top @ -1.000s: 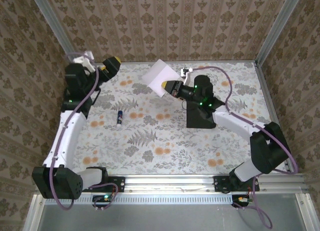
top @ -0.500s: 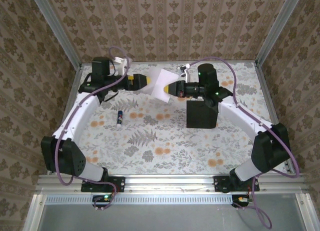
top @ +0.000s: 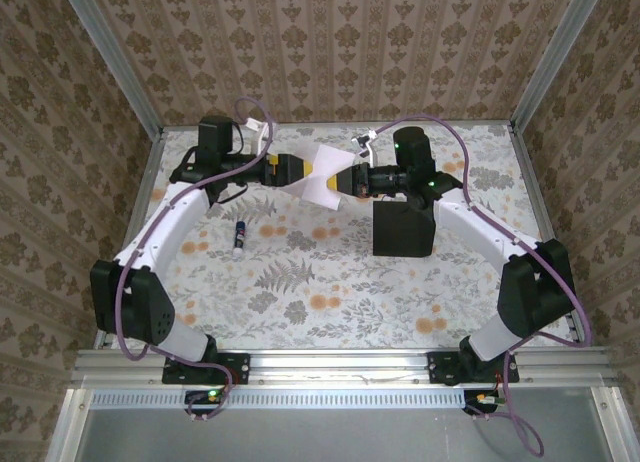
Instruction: Place the letter into the envelope and seal it
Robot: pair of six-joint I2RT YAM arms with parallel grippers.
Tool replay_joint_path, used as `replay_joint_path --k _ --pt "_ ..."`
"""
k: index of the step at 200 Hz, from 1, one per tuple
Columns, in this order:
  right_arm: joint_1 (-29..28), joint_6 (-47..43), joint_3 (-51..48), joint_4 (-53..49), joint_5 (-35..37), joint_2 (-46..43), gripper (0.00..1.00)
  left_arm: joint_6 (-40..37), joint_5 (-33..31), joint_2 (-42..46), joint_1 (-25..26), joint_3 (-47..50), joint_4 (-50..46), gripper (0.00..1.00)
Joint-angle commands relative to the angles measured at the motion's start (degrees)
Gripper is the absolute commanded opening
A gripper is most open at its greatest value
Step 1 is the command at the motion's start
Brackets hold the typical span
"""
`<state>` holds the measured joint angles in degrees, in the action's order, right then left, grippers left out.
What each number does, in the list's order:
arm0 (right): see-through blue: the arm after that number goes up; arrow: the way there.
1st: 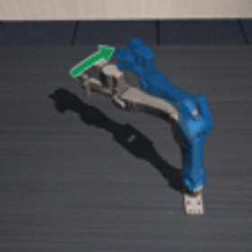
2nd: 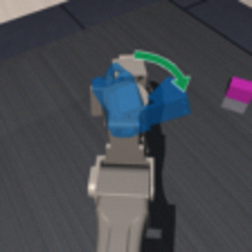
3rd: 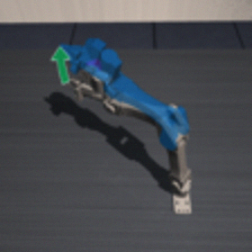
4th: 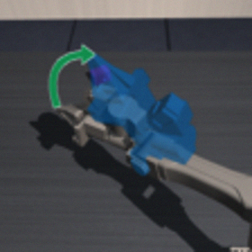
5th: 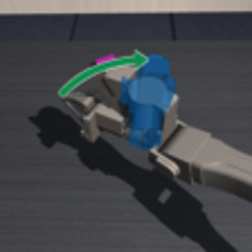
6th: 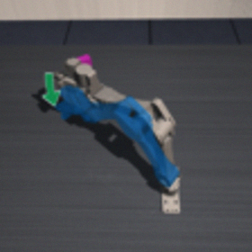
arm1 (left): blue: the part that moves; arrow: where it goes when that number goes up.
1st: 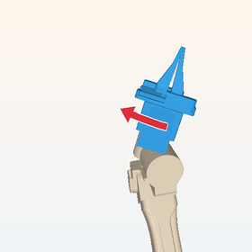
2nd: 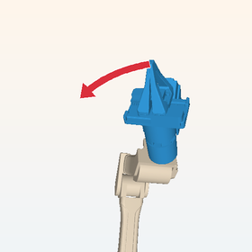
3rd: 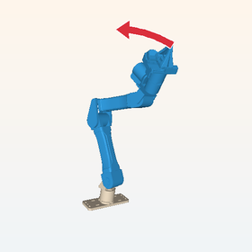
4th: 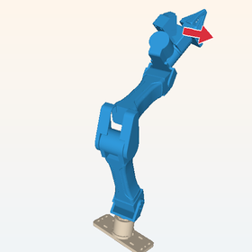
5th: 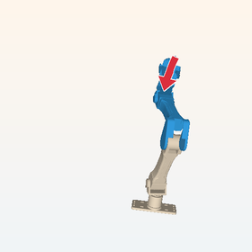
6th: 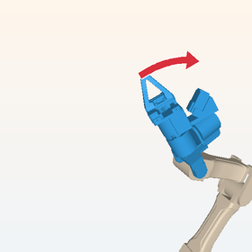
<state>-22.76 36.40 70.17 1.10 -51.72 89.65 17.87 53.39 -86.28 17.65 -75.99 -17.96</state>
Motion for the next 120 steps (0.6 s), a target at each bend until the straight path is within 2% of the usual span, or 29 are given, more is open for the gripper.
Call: replay_joint_path --k 1,56,120 --pt "0.24 0.85 1.92 2.54 -2.23 0.32 0.00 -2.49 1.10 -1.20 0.23 0.42 -1.64 1.00" --pt "0.19 4.68 2.24 7.62 -3.35 1.81 0.00 0.83 2.36 -1.99 0.90 2.63 3.78 1.00" --pt "0.17 8.10 1.83 12.59 -3.73 4.04 0.00 20.89 9.68 -1.40 1.33 10.06 31.41 1.00"
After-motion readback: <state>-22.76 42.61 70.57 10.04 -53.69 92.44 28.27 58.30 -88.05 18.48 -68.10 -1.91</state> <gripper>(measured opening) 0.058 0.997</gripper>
